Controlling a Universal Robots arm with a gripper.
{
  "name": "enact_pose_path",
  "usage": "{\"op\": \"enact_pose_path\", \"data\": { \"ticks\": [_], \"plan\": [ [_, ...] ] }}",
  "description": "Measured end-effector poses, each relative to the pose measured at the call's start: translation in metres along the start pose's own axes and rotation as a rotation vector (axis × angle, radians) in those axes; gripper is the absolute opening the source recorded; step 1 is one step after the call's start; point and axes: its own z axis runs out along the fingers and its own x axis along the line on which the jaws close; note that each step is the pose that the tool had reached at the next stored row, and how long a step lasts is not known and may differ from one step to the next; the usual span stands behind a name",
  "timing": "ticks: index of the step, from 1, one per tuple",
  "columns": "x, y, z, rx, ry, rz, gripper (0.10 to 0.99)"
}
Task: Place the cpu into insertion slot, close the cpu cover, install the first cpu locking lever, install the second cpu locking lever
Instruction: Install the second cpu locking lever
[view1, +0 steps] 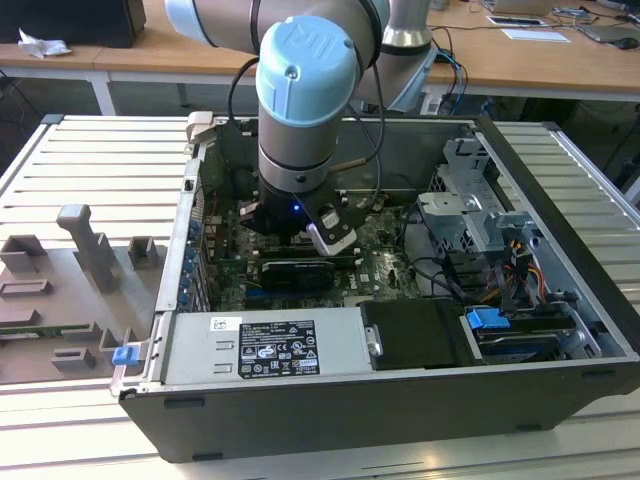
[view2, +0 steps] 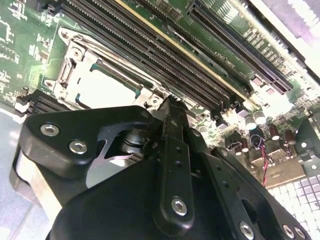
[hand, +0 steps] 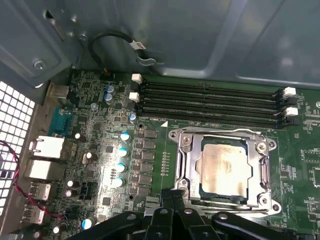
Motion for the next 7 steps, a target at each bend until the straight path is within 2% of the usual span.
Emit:
{"op": "enact_pose_path", "data": {
  "ticks": [7],
  "plan": [
    [0.0000, 0.0004, -0.0013, 0.000, 0.0001, 0.000, 0.106]
  ]
}}
